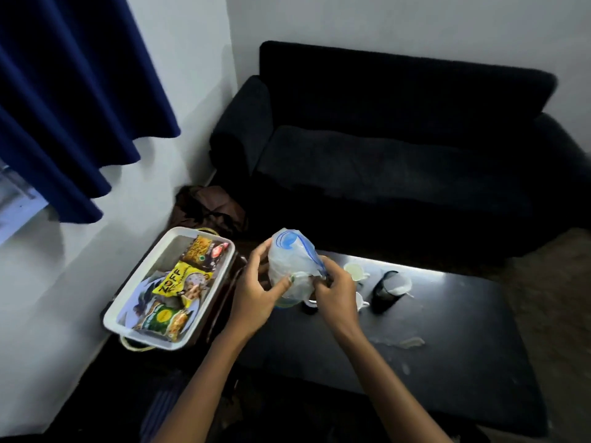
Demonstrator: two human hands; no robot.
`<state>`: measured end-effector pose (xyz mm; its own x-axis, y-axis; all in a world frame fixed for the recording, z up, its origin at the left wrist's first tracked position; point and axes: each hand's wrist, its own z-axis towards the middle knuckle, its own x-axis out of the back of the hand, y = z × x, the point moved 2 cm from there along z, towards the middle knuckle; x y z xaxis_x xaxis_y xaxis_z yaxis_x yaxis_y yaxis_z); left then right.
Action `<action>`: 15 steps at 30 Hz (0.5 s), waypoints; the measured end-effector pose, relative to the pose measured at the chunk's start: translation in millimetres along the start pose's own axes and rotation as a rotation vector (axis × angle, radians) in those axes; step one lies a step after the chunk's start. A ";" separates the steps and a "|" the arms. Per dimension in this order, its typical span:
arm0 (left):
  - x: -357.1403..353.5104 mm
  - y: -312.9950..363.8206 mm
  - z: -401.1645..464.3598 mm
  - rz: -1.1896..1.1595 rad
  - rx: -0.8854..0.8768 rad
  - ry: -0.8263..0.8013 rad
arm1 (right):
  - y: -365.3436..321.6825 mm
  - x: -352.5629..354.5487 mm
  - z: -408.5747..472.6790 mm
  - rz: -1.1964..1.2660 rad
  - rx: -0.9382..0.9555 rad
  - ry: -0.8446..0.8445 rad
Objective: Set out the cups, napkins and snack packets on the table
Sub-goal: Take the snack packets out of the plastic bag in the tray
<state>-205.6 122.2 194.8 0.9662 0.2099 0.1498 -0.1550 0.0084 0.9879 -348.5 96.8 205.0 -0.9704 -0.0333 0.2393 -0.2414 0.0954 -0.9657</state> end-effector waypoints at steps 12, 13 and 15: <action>-175.4 23.3 -4.4 0.078 -0.037 -0.344 | 51.4 155.0 -22.5 0.149 -0.132 0.413; -189.4 24.8 -2.2 0.085 -0.051 -0.390 | 56.4 166.3 -24.7 0.142 -0.150 0.471; -213.5 27.4 0.3 0.103 -0.068 -0.473 | 64.5 185.1 -28.5 0.136 -0.178 0.553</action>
<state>-416.0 77.3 190.0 0.9303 -0.2540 0.2645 -0.2530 0.0778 0.9643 -544.0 125.1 189.9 -0.8419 0.5095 0.1776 -0.0659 0.2296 -0.9711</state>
